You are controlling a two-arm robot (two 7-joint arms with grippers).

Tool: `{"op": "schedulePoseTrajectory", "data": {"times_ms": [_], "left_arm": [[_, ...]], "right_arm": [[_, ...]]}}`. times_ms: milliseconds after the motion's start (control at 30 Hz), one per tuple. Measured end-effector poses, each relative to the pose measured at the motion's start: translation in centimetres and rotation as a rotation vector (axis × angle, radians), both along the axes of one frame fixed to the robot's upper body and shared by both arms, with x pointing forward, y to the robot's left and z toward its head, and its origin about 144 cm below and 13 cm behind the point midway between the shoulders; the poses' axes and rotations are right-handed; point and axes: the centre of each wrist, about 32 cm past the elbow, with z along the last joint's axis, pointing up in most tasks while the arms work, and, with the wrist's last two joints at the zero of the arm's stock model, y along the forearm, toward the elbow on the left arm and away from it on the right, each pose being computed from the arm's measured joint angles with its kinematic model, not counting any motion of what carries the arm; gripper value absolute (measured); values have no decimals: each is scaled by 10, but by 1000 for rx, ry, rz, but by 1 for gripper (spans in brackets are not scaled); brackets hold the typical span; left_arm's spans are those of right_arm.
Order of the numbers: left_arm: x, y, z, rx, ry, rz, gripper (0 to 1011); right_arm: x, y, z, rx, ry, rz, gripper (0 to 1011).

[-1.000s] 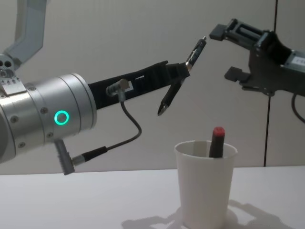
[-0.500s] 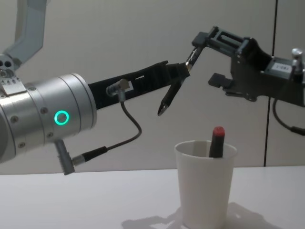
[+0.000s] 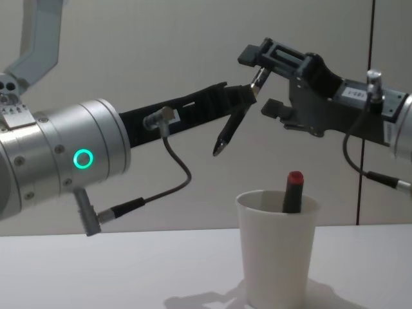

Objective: Place the pen into the pen holder.

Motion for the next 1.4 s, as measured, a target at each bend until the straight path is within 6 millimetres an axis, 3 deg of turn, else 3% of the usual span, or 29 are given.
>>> {"op": "schedulePoseTrajectory", "data": {"times_ms": [600,833,1400], "left_arm": [[0,0,0,0,0,0,119],[0,0,0,0,0,0,119],[0,0,0,0,0,0,119]], "right_arm": [[6,10,0,0,-13,19,1000],[6,12,0,-1,-15,22,862],[7,13,1,-1,-18,25,300]]}}
